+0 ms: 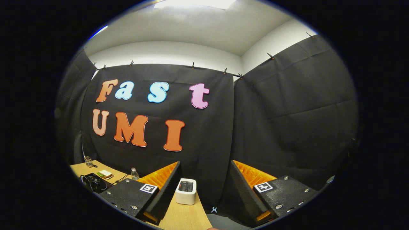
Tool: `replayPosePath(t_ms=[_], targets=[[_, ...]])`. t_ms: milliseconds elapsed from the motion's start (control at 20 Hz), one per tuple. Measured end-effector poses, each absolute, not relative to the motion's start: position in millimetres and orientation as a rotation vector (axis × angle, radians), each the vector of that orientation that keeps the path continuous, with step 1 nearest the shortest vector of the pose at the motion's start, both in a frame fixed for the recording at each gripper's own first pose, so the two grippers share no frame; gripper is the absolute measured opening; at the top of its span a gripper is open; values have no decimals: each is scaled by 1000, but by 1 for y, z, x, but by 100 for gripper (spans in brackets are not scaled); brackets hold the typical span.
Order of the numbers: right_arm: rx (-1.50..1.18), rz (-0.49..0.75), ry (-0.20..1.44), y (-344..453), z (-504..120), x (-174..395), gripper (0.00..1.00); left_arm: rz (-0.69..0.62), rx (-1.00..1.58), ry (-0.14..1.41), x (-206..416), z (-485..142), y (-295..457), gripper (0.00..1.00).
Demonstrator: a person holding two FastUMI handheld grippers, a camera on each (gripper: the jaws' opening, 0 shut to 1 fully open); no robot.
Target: First push the handle of the pot to place it horizontally, then grasp the pot with both hands and set it on the induction cooktop.
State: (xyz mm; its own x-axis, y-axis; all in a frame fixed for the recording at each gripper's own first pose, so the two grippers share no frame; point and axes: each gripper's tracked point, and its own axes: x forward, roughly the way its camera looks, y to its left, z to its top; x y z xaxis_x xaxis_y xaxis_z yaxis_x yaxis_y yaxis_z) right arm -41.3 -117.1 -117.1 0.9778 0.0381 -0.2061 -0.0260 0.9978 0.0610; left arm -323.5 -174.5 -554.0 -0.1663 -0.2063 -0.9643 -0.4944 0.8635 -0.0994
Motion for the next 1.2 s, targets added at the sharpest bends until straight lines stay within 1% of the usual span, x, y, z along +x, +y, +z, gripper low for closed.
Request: replayPosePath(t_ms=[100,150,200,250,550,700,900,950,1000,1200], targets=[[44,-3,221,-117,-117,-49,94,266,-526,1779,-323,-561,-171,8],[40,-19,225,-119,-117,-59,97,259,-522,1794,-322,-564,-170,8],[34,-33,232,-119,-117,-65,94,248,-507,1807,-321,-565,-167,8],[27,-47,243,-118,-118,-66,94,241,-481,1813,-318,-566,-162,8],[6,-121,283,-110,-114,-78,94,181,-318,1820,-301,-570,-138,8],[-8,-152,294,-108,-112,-84,94,170,-291,1826,-295,-574,-132,8],[-22,-176,314,-103,-112,-90,94,126,-174,1806,-286,-580,-122,8],[-25,-182,318,-102,-113,-91,92,109,-133,1795,-282,-579,-118,8],[-25,-185,324,-100,-113,-93,94,93,-99,1785,-278,-579,-113,7],[-26,-181,337,-87,-114,-92,94,38,-21,1767,-271,-582,-105,8]])
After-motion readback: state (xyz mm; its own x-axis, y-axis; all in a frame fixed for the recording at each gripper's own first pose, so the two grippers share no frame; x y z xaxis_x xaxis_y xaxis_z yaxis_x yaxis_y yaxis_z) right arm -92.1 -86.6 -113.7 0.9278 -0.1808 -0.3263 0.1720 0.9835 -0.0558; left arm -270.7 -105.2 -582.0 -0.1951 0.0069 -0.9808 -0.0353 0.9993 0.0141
